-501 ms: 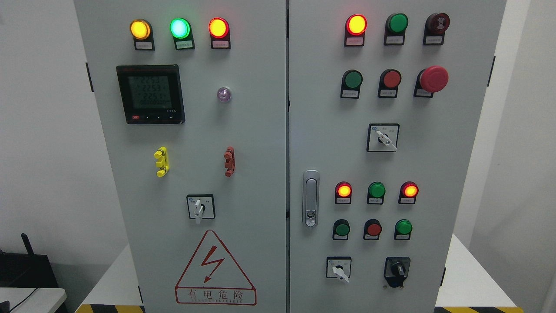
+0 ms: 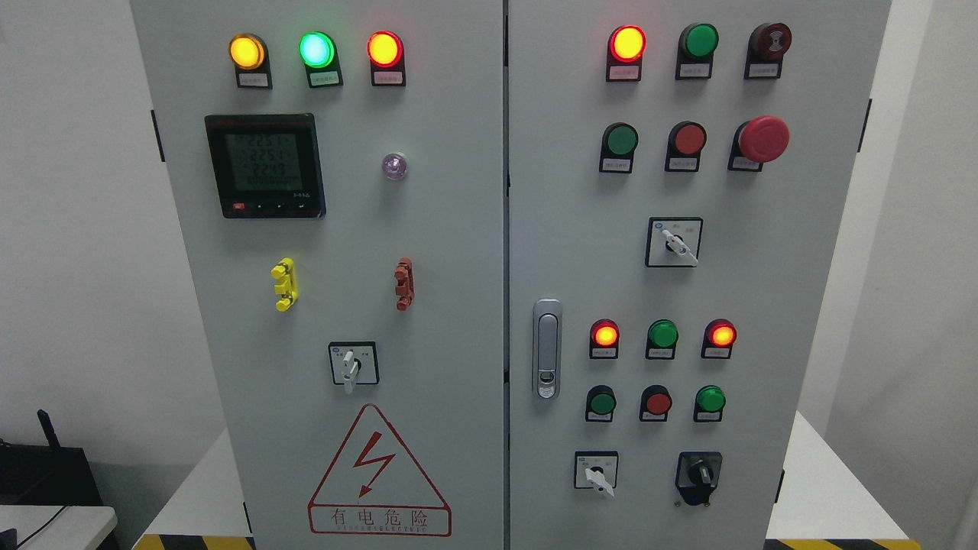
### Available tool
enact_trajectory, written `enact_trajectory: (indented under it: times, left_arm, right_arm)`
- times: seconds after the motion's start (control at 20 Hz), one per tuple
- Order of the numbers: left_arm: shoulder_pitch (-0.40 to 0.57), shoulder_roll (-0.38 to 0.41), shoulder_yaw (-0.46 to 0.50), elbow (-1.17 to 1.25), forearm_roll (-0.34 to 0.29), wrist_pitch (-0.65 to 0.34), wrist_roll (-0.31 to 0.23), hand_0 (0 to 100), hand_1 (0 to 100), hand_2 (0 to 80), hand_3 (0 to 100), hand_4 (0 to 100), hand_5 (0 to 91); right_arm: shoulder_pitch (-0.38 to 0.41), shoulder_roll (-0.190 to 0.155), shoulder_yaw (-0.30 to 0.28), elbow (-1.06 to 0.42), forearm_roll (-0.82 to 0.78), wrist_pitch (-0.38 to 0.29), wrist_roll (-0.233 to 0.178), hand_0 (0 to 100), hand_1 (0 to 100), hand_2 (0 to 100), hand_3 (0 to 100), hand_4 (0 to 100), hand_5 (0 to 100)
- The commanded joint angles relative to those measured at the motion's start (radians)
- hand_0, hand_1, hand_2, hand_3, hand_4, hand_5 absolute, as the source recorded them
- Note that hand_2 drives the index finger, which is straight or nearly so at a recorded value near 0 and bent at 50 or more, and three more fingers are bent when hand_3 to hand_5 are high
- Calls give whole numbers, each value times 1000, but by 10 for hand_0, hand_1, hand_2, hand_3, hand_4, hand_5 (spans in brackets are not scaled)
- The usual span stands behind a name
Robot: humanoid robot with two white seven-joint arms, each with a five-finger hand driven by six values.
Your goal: Turn on light switch 1
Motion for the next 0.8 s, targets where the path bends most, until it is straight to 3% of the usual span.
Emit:
enact_trajectory:
  times: [0.0,0.2,0.3,0.5,0.75]
  left_arm:
    - [7,14,11,-49,-3,-2,-3,340,0,0,0,0,0]
    - [62,29,14,-170,-11,-4,30,340,0,0,0,0,0]
    - [77,37,20,-204,-53,-7,43,337,0,0,0,0,0]
    - [108,48,172,-292,-72,-91,43,337,1,0,0,0,0]
    - [188,69,310,-577,-93,-96,43,342,31,0,0,0,0]
  right_arm:
    - [0,1,17,0,-25,0,0,120,389,0,0,0,0]
    - [0,1,17,0,-25,0,0,120,389,0,0,0,0]
    - [0,1,17,0,-25,0,2,120,389,0,0,0,0]
    - [0,1,17,0,-25,0,0,120,389,0,0,0,0]
    - [0,1,17,0,-25,0,0,120,389,0,0,0,0]
